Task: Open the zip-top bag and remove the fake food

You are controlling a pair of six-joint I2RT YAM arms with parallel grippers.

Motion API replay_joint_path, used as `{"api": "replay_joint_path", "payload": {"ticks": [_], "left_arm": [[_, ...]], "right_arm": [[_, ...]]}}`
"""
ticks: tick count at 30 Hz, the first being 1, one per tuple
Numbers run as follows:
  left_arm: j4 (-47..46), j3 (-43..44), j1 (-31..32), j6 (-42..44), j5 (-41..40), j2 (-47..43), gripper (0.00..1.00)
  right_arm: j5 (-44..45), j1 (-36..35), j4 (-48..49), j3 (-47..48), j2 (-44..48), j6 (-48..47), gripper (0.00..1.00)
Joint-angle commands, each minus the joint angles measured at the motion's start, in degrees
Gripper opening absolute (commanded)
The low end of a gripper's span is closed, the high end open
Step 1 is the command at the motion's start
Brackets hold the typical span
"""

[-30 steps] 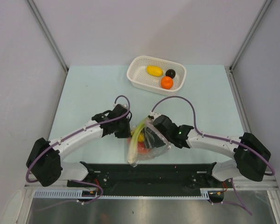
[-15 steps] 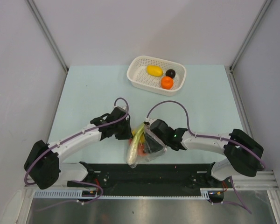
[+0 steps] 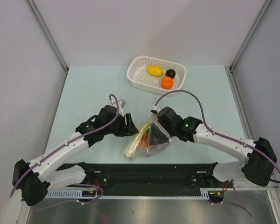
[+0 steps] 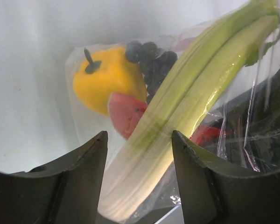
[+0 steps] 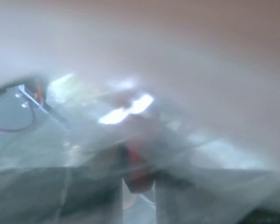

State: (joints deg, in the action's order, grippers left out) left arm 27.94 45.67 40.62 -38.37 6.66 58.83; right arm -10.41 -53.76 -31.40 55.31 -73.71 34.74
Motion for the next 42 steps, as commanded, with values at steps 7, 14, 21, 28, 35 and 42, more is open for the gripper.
{"api": "replay_joint_path", "payload": {"ticks": [7,14,21,28,35,42], "left_arm": [[-2.81,1.7,0.6,2.77,4.86,3.66,0.64],[-3.86,-1.63,0.16,-0.29,10.61,-1.88,0.8],[-5.01,-2.78,0.86,-4.08,12.43,7.43,0.75],[4.13,-0.05,-1.68,-2.85,-0.85,19.66,0.61],[5.45,1.26,-1.77,-1.28,-3.23,8.77,0.65],[1.94,6.79,-0.99,3.39,6.09,-2.39,0.84]], "right_arm": [[-9.98,3.13,-15.53,15.71,-4.24,-0.55,0.0],[-9.71,4.89,-13.26,15.71,-6.97,0.76,0.0],[-11.12,6.03,-12.81,15.71,-6.1,2.0,0.0],[-9.02,9.28,-17.29,15.71,-1.61,0.68,0.0],[-6.46,9.37,-19.5,15.79,1.37,-1.26,0.0],[-6.2,9.37,-16.86,16.06,4.02,-0.81,0.0]]}}
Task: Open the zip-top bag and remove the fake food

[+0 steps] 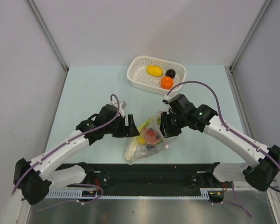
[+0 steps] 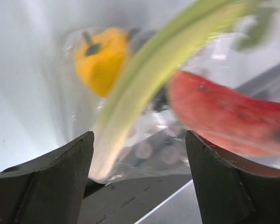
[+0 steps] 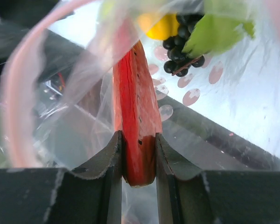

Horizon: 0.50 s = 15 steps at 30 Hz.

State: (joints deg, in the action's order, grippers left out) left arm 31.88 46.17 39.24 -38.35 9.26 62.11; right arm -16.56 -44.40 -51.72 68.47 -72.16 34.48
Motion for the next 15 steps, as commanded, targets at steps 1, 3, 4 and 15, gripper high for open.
{"api": "replay_joint_path", "payload": {"ticks": [1,3,4,15], "left_arm": [[-3.13,7.34,0.57,3.02,3.05,-7.68,0.86],[-4.45,10.42,0.57,1.7,2.96,-8.67,0.94],[-5.24,11.65,0.74,0.65,2.79,-7.8,0.95],[0.29,29.93,8.3,2.22,-3.28,9.52,0.94]], "right_arm": [[0.21,-0.16,3.47,2.9,2.29,-0.73,0.0],[1.26,-0.68,3.65,3.08,1.59,-0.73,0.0],[1.96,-1.56,3.74,3.25,1.32,-0.82,0.0],[6.62,-4.11,2.51,5.54,1.58,-0.82,0.0]]}}
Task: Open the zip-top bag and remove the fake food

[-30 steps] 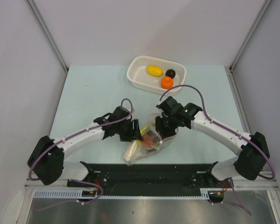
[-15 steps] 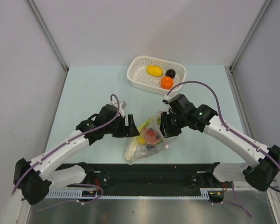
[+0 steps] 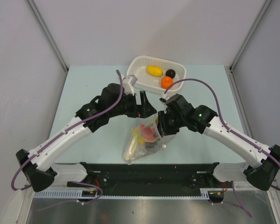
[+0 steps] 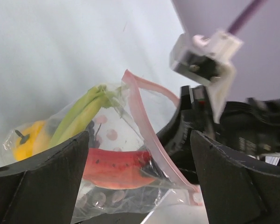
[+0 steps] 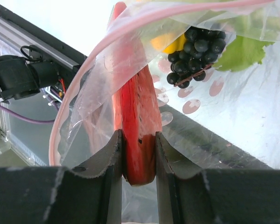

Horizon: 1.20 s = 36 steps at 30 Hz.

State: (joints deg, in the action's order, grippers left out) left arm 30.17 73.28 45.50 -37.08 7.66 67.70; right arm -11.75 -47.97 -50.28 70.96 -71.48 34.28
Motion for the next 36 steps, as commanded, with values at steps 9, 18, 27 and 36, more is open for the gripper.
{"api": "replay_joint_path", "payload": {"ticks": [9,18,27,36], "left_arm": [[8.32,9.52,3.72,2.28,-4.24,12.28,0.83],[-0.98,0.05,4.08,0.78,0.33,5.7,0.6],[-3.19,-3.5,5.39,1.31,1.31,1.47,0.89],[3.84,5.46,6.1,2.54,-2.83,10.07,0.93]], "right_arm": [[4.8,-1.96,0.1,3.22,2.66,0.78,0.0],[11.66,-1.61,-3.24,3.22,7.67,5.0,0.0],[9.82,0.77,-1.4,3.13,8.29,5.27,0.0],[8.58,0.42,-0.78,3.22,8.55,5.18,0.0]]}}
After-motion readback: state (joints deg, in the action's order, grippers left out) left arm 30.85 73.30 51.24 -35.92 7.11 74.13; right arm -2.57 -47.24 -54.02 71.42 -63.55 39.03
